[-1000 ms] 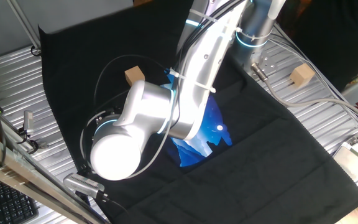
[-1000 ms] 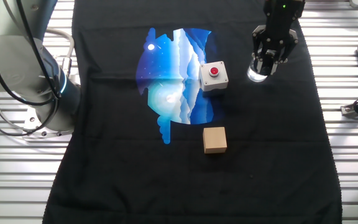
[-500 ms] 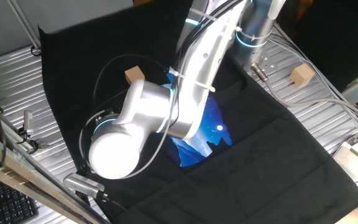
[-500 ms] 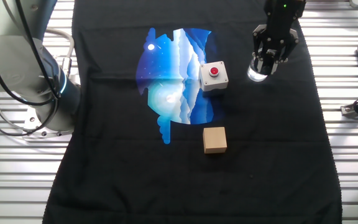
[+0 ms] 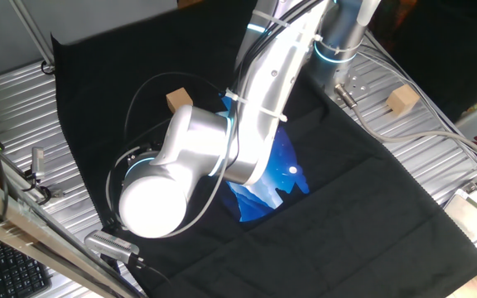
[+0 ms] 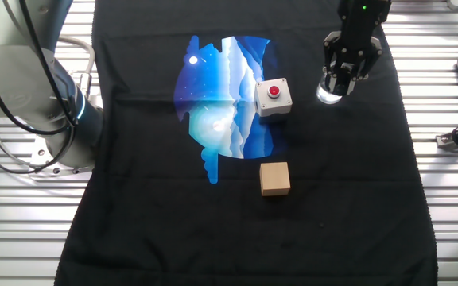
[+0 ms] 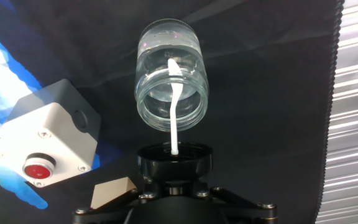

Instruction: Screw the lid onto the jar

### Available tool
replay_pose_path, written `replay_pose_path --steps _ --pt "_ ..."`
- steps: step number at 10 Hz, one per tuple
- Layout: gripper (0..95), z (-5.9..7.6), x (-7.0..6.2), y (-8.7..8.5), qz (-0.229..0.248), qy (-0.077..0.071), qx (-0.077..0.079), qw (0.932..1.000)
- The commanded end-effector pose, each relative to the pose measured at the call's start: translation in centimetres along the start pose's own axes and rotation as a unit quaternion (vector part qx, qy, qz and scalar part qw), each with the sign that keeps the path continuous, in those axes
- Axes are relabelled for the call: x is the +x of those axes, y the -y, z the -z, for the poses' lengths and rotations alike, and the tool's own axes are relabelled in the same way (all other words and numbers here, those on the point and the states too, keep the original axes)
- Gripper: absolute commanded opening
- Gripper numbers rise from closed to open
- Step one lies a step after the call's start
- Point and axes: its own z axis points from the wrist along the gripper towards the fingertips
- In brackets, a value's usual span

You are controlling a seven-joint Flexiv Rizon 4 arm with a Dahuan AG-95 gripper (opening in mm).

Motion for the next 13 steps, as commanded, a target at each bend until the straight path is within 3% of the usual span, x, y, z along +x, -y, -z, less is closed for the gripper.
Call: replay_pose_path --steps 1,13 --pt "19.0 0.02 -0.05 0.01 0.0 0.0 0.0 1.0" --pt "19.0 0.26 -0.23 0.14 -0.002 -0.008 -0.002 1.0"
